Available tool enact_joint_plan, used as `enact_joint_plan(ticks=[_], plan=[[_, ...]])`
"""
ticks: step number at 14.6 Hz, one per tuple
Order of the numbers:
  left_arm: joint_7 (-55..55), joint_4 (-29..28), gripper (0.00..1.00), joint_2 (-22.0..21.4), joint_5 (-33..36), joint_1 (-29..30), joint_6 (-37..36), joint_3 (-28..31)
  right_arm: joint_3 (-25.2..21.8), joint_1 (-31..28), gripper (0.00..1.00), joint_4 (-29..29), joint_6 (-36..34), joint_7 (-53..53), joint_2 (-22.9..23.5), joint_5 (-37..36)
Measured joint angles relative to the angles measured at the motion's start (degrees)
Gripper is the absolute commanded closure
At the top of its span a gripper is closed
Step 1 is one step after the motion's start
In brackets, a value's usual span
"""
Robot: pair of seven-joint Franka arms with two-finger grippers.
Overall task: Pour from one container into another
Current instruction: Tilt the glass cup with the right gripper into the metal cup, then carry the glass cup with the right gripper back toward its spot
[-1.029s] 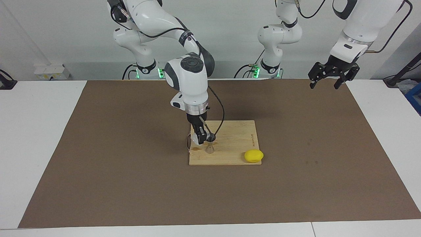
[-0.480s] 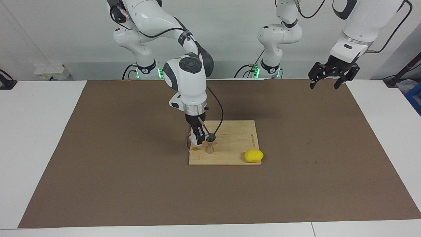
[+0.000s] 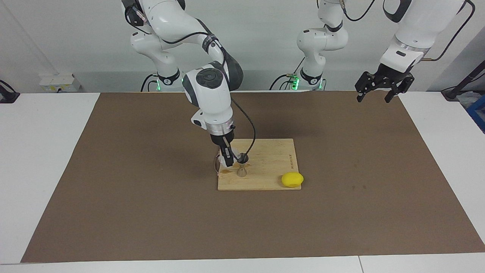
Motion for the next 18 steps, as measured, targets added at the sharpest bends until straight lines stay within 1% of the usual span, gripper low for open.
enact_joint_plan(ticks=[4,7,10,14,18], plan=[[0.0,0.0,0.0,0.0,0.0,0.0,0.0,0.01,-0.08,-3.72,1.0,-0.15,-0.22,-4.93,0.2,9.09],[0.0,0.0,0.0,0.0,0.0,0.0,0.0,0.01,-0.18,-8.81,1.0,-1.5,-1.18,-11.5,0.43,17.73],[0.0,0.0,0.0,0.0,0.0,0.0,0.0,0.01,-0.32,-14.62,1.0,-4.65,-1.89,-19.1,0.22,24.34],[0.0,0.0,0.0,0.0,0.0,0.0,-0.01,0.01,-0.36,-22.05,1.0,-9.06,-3.9,-30.64,-0.15,29.38],[0.0,0.0,0.0,0.0,0.0,0.0,-0.01,0.01,-0.37,-26.63,1.0,-12.01,-5.36,-40.16,0.37,32.91]])
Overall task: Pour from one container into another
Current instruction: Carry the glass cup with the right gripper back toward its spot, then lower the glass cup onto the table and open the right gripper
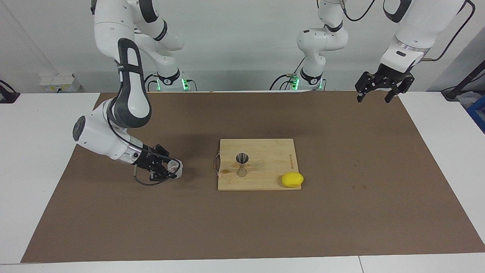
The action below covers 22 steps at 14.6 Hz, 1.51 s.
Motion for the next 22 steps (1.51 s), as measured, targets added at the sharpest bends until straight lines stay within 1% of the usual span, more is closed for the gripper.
enact_joint_plan(ticks=[4,9,10,11,12,14,16,18,19,20,22], plan=[[0.0,0.0,0.0,0.0,0.0,0.0,0.0,0.0,0.01,-4.24,1.0,-0.73,-1.05,-6.73,2.41,0.93],[0.0,0.0,0.0,0.0,0.0,0.0,0.0,0.0,0.01,-5.53,0.99,-2.02,-0.57,-7.25,3.41,1.87],[0.0,0.0,0.0,0.0,0.0,0.0,0.0,0.0,-0.01,-5.87,0.84,-2.75,0.16,-7.25,3.41,2.3],[0.0,0.0,0.0,0.0,0.0,0.0,0.0,0.0,-0.03,-6.22,0.6,-3.4,0.99,-7.25,3.41,2.36],[0.0,0.0,0.0,0.0,0.0,0.0,0.0,0.0,0.02,-6.69,0.39,-3.82,1.31,-7.25,3.36,2.84],[0.0,0.0,0.0,0.0,0.0,0.0,0.0,0.0,-0.04,-7.52,0.22,-4.09,1.39,-7.26,3.12,2.93],[0.0,0.0,0.0,0.0,0.0,0.0,0.0,0.0,-0.07,-7.78,0.21,-4.08,1.45,-7.57,2.26,2.92],[0.0,0.0,0.0,0.0,0.0,0.0,0.0,0.01,0.05,-7.6,0.2,-4.19,1.41,-8.15,-0.02,1.04],[0.0,0.0,0.0,0.0,0.0,0.0,0.0,0.01,0.14,-7.24,0.08,-4.33,1.32,-8.27,-1.51,-1.41],[0.0,0.0,0.0,0.0,0.0,0.0,-0.01,0.01,0.28,-6.55,0.01,-4.56,1.25,-8.34,-3.12,-4.42],[0.0,0.0,0.0,0.0,0.0,0.0,-0.01,0.01,0.55,-4.56,0.01,-5.08,1.16,-9.88,-5.81,-10.25]])
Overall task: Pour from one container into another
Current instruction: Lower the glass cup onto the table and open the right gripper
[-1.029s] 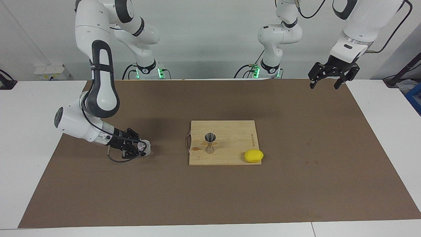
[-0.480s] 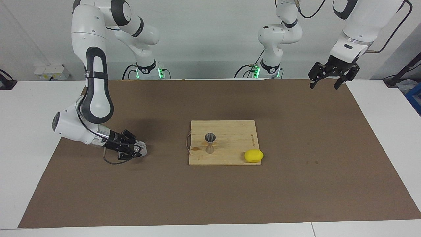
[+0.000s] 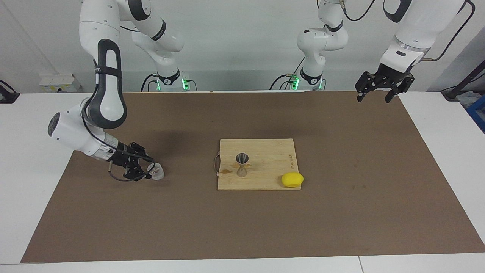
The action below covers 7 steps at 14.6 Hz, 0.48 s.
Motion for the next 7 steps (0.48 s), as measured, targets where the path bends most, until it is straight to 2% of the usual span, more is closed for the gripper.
enact_joint_plan(ticks=[3,7], plan=[[0.0,0.0,0.0,0.0,0.0,0.0,0.0,0.0,0.11,3.63,0.01,-0.6,-1.79,-12.75,-2.4,-6.96],[0.0,0.0,0.0,0.0,0.0,0.0,0.0,0.0,0.1,5.4,0.01,-0.67,-4.54,-29.07,-3.91,-12.58]])
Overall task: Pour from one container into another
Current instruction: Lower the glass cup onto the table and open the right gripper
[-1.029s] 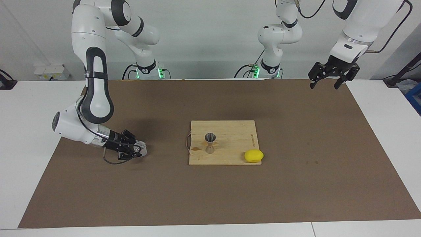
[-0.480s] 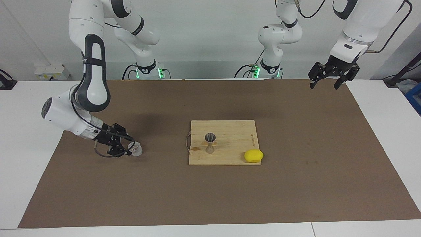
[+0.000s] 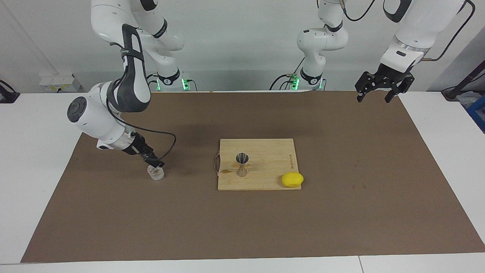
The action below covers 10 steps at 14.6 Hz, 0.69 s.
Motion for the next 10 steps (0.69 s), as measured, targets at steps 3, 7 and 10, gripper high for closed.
enact_joint_plan(ticks=[3,7,10], plan=[[0.0,0.0,0.0,0.0,0.0,0.0,0.0,0.0,0.04,3.18,0.01,0.0,-0.29,-4.06,-1.98,-9.35],[0.0,0.0,0.0,0.0,0.0,0.0,0.0,0.0,0.15,5.77,0.01,0.32,-1.67,-6.8,-7.46,-13.84],[0.0,0.0,0.0,0.0,0.0,0.0,0.0,0.0,0.16,6.26,0.01,2.99,-5.19,-7.11,-11.06,-13.86]])
